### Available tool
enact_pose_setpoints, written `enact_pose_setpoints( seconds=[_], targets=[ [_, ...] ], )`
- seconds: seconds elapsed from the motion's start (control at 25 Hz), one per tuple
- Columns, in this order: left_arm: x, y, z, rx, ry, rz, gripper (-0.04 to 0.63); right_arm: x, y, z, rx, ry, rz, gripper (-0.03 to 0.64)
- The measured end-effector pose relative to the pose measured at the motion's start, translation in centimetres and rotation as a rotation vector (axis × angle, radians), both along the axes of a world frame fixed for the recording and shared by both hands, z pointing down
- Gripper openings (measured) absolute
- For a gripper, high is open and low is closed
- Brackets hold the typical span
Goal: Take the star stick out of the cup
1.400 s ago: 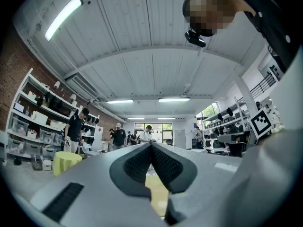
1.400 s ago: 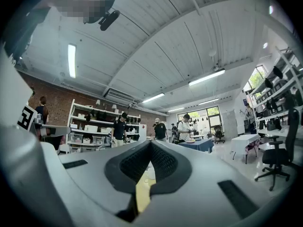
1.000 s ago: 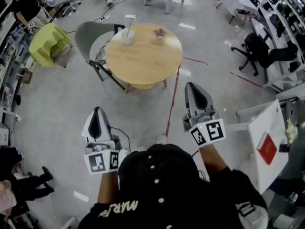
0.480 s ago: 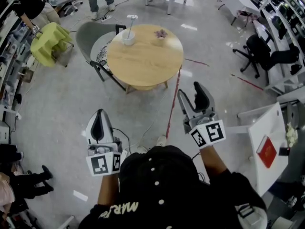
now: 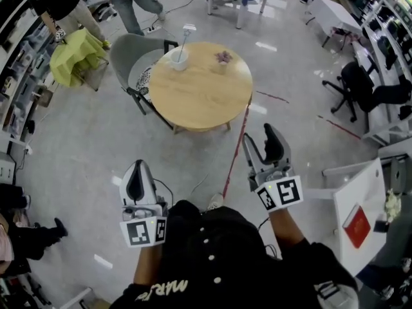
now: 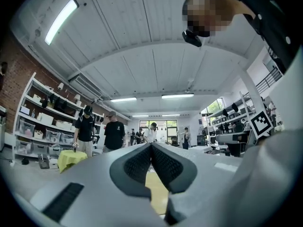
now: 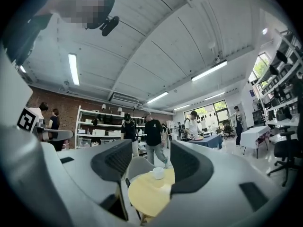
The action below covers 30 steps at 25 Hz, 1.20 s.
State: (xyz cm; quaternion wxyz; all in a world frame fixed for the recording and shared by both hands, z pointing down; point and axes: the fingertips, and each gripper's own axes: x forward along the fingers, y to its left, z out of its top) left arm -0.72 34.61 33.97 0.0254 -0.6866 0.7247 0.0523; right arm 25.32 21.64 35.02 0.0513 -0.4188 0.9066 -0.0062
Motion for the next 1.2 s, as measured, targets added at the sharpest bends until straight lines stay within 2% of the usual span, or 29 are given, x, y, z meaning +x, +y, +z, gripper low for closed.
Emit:
enact_pose_setpoints(
  seconds=[0.24,0.56,0.92,1.2],
  targets=[
    [0.3,-1.5,0.2,-0.019,-0.011,0.0,0.003,0.2,-2.3,0.3,-0.01,-0.009,0.002,0.239],
    [-2.7,-6.8,0.6,0.003,0.006,0.025,0.005,-2.8,-6.5,0.6,-0.005,0.023,0.003,0.239],
    [-9.6,-14.4,0.0,0.04,0.01,0.044,0.005,-9.7,-13.6,-0.1,0.01,0.032,0.014,0.236],
    [-15.4,-18.3,0.1,0.049,0.021,0.053,0.005,-15.0,-17.8,-0.2,-0.003,0.009,0.031,0.235]
  ],
)
